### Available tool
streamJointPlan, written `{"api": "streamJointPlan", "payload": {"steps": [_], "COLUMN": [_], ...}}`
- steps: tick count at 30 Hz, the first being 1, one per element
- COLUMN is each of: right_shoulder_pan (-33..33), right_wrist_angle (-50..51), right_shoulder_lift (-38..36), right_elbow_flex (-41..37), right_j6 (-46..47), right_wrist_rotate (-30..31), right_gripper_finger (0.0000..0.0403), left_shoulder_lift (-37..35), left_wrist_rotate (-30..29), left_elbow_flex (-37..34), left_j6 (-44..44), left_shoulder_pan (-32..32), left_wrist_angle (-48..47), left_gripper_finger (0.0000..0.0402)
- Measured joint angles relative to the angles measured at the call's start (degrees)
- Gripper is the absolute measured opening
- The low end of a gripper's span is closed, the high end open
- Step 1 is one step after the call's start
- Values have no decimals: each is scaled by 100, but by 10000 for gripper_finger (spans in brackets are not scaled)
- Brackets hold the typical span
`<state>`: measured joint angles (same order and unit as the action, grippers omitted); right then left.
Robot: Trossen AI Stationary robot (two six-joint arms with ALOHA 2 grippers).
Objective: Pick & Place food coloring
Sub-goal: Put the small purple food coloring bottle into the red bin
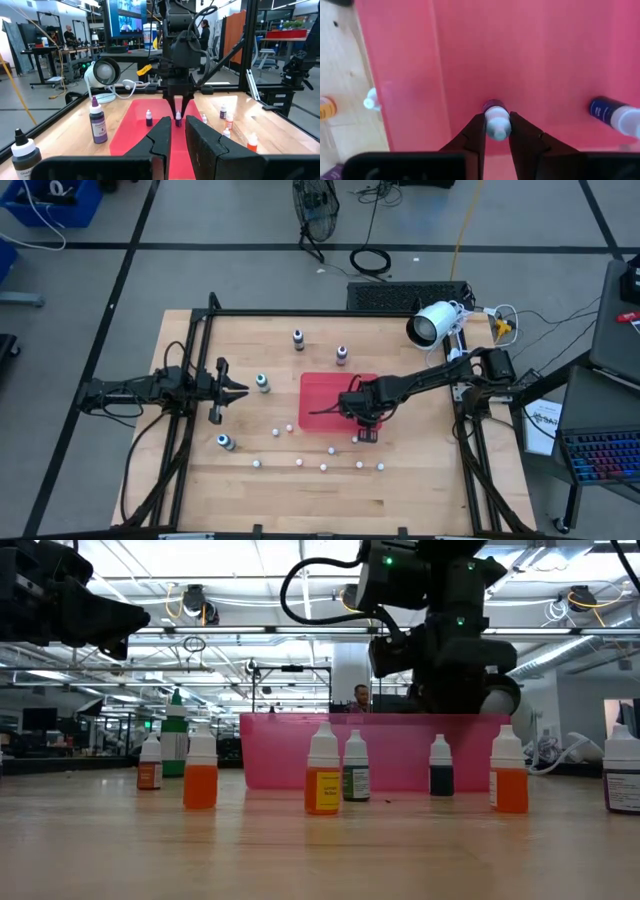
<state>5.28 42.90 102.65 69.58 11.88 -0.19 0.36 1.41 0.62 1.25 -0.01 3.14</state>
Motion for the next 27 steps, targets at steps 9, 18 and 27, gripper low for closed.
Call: {"api": "streamJointPlan", "payload": {"steps": [9,18,27], "right_shoulder_pan": [0,-2,704], "right_wrist_angle": [15,22,-432], "right_shoulder_lift": [-26,-808,-2282], "right_elbow_flex": [0,0,0], "right_j6": [115,459,1361], "right_wrist_rotate": [2,4,-891], "right_gripper_finger": [109,96,88], "left_shoulder_lift": [0,0,0], "left_wrist_rotate": [0,0,0], "left_elbow_flex": [0,0,0], "left_j6": [-1,-1,0], "left_shoulder_pan": [0,1,1], "left_wrist_angle": [0,0,0], "left_gripper_finger": [61,61,61]}}
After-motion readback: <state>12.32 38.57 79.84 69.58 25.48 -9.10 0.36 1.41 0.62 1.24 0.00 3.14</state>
